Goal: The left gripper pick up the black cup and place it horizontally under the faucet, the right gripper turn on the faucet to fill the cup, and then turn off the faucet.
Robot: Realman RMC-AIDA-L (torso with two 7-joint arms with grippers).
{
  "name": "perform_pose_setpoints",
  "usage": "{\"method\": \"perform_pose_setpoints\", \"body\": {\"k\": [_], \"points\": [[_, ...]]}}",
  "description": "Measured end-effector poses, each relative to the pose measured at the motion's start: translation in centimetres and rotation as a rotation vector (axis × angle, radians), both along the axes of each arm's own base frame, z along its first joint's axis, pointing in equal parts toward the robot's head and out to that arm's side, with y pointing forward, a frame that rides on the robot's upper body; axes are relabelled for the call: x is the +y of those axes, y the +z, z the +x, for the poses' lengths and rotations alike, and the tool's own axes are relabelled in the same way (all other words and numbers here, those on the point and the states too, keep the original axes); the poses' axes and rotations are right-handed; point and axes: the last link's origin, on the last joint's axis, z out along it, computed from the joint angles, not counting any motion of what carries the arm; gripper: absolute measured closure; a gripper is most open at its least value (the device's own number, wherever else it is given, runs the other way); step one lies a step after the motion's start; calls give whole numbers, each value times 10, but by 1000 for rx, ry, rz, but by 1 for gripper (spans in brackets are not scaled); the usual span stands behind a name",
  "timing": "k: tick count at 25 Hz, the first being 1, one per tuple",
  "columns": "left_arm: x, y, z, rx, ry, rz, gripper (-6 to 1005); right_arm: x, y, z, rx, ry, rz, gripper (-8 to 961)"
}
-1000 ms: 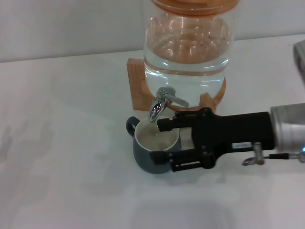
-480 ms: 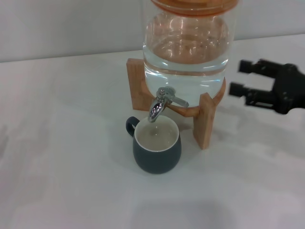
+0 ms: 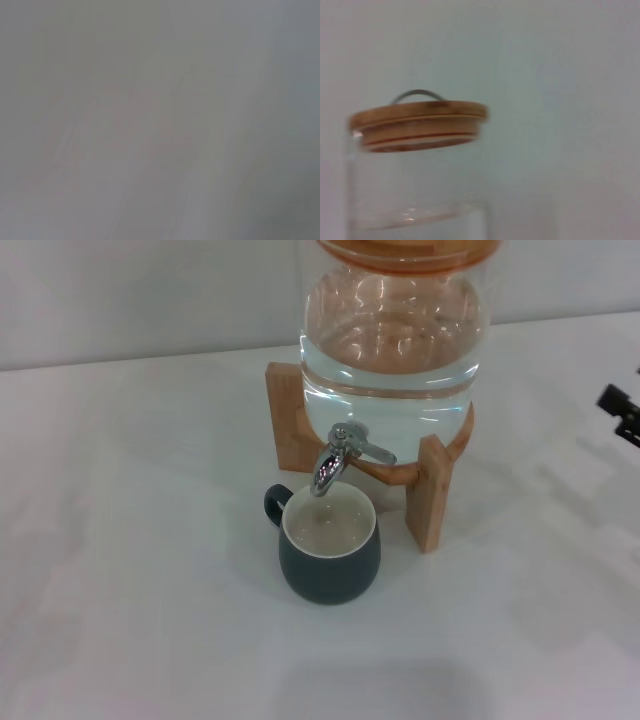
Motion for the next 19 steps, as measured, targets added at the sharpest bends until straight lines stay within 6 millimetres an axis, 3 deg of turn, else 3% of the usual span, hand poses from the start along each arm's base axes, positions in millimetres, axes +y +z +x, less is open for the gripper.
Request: {"method": "perform_pose_setpoints", "body": {"k": [7, 19], "points": [[-2, 8, -4, -26, 27, 68, 519, -18, -14, 25, -17, -117, 166, 171], [0, 10, -3, -25, 26, 73, 518, -21, -18, 29, -19, -150, 205, 171]]}}
